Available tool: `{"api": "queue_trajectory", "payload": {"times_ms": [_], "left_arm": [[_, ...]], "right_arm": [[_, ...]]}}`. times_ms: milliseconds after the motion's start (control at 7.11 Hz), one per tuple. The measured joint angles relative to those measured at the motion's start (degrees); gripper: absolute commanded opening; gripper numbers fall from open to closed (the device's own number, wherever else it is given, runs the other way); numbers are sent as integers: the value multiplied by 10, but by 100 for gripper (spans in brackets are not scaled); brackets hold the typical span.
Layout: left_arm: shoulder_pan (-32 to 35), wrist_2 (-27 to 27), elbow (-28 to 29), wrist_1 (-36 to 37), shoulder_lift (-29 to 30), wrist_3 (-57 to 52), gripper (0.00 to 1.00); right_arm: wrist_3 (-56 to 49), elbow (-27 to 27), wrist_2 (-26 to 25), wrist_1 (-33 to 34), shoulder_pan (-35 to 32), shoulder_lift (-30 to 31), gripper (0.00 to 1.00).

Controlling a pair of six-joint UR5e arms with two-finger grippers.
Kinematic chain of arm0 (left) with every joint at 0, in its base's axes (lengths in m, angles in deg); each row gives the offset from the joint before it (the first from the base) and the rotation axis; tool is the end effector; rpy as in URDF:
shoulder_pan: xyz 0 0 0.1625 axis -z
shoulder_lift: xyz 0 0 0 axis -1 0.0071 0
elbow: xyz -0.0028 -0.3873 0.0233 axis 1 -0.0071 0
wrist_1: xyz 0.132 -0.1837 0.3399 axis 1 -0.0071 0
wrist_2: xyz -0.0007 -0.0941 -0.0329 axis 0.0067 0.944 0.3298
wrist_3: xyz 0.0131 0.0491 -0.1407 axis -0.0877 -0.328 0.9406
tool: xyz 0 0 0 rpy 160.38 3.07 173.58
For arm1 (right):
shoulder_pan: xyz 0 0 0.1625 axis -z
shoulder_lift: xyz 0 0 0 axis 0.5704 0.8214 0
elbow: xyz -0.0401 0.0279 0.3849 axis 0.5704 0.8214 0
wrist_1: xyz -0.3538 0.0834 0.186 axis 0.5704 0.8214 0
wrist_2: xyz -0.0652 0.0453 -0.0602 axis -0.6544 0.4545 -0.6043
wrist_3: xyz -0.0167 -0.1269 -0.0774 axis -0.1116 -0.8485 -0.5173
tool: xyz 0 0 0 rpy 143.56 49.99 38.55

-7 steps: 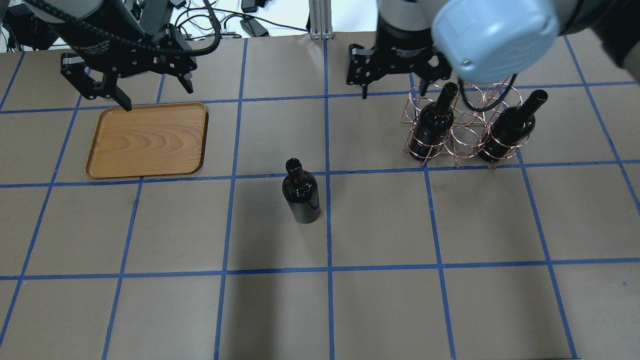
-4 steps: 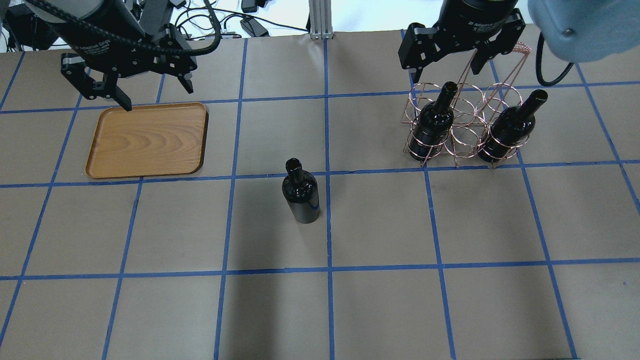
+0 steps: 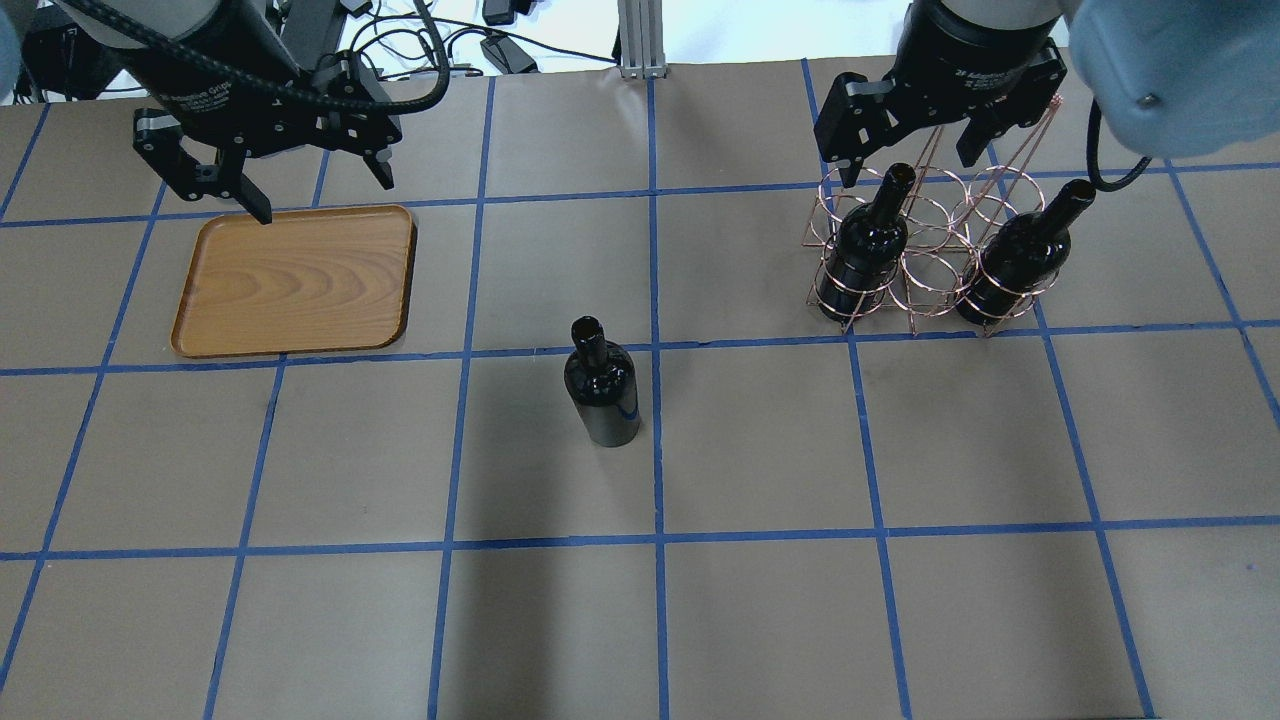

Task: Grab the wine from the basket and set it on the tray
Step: 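Open the right gripper and raise it over the rack while the left arm moves, then lower the left gripper over the standing bottle and grasp its neck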

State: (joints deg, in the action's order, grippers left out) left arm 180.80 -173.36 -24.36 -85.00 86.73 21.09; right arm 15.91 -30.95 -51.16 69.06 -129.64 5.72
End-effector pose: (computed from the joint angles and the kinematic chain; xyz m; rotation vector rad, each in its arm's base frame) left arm -0.1481 -0.4888 0.4549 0.4098 -3.0749 0.0774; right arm 0.1719 -0.4990 0.4375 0.1972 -3.1039 0.1817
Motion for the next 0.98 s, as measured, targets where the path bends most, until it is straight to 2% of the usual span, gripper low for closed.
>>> {"api": "queue_trajectory", "payload": {"times_ms": [422,703,984], "left_arm": [[81,0,-18,94,50,79,100],[157,-2,-27,106,85,109,100],[203,-1,-73,109,97,114,97]], "right_arm": [[1,-3,0,0,0,2,100],[1,-4,-1,0,0,3,100],[1,-4,-1,2,0,4,100]]}}
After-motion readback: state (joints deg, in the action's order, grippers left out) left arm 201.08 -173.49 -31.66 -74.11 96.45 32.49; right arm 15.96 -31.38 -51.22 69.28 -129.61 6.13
